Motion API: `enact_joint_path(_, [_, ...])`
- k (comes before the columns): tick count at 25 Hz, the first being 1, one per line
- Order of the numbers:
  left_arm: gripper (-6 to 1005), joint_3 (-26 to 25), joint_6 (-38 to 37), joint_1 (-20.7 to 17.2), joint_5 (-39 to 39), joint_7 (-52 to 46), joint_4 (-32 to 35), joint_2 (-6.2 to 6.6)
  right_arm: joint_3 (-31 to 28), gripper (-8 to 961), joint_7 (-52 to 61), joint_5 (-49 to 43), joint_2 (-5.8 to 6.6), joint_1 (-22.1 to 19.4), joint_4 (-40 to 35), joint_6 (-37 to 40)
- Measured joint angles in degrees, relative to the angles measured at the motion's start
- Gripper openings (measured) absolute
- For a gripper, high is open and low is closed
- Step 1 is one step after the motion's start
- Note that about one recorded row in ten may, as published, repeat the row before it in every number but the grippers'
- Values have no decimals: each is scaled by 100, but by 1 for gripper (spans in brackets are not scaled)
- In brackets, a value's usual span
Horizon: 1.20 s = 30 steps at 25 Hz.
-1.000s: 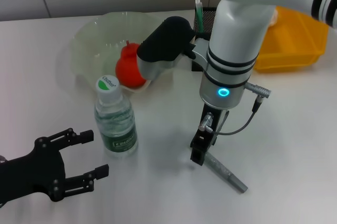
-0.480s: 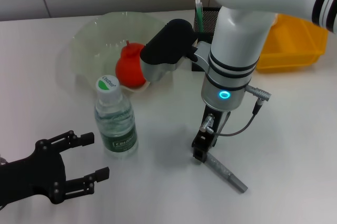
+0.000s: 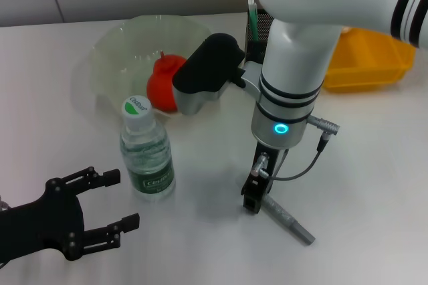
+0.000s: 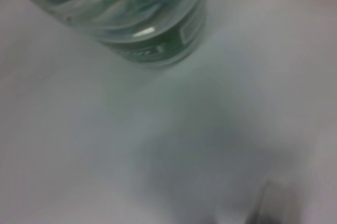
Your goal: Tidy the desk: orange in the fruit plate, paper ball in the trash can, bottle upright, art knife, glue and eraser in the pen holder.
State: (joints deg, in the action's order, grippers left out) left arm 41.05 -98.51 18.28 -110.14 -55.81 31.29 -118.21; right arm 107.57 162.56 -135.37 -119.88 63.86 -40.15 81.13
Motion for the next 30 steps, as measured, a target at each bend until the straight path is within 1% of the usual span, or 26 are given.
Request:
enact_joint_path(3, [808, 0, 11, 0, 1, 0, 0, 5, 35, 421, 28, 33, 0, 14, -3, -9])
enact_joint_path(10, [808, -1, 23, 0, 1, 0, 0, 2, 29, 225, 30, 20, 0, 4, -13, -11])
enact_joint_path(12, [808, -6, 24, 0, 1, 0, 0, 1, -22, 176, 15, 18, 5, -29, -59, 15])
enact_joint_path(13, [808, -18, 25, 1, 1, 0, 0, 0, -166, 151, -13, -4, 34, -89, -165, 114])
enact_joint_path(15, [808, -26, 25, 1, 1, 0, 0, 0, -283, 151, -31, -50, 54, -135, -257, 186])
enact_joint_path(17, [808, -36, 24, 1, 1, 0, 0, 0, -685, 151, -90, -330, 75, -285, -597, 484])
enact_joint_path(18, [808, -45, 21, 1, 4, 0, 0, 0, -1351, 152, -191, -789, 85, -538, -1210, 861])
enact_joint_path(19, [808, -45, 21, 1, 4, 0, 0, 0, -1351, 152, -191, -789, 85, -538, -1210, 861])
enact_joint_path(21, [808, -45, 21, 1, 4, 0, 0, 0, -2103, 152, -337, -1285, 88, -792, -1984, 1192])
enact_joint_path(22, [808, -45, 21, 1, 4, 0, 0, 0, -2373, 152, -402, -1433, 87, -872, -2258, 1292])
enact_joint_path(23, [807, -44, 20, 1, 9, 0, 0, 0, -3041, 152, -625, -1703, 96, -1059, -2940, 1395])
enact_joint_path(24, [807, -44, 20, 1, 9, 0, 0, 0, -3041, 151, -625, -1703, 96, -1059, -2940, 1395])
enact_joint_path(26, [807, -44, 20, 1, 9, 0, 0, 0, -3450, 150, -818, -1796, 109, -1211, -3401, 1319])
enact_joint_path(27, [807, -45, 20, 0, 33, -29, -6, 0, -3603, 150, -928, -1820, 119, -1302, -3604, 1180])
enact_joint_path(28, [807, -47, 23, 5, 35, -46, -20, -4, -3755, 149, -1105, -1822, 122, -1482, -3842, 752])
enact_joint_path(29, [807, -49, 27, 15, 36, -47, -46, -7, -3755, 149, -1105, -1822, 122, -1482, -3842, 752])
enact_joint_path(30, [807, -49, 27, 15, 36, -47, -46, -7, -3787, 148, -1167, -1823, 123, -1558, -3902, 529])
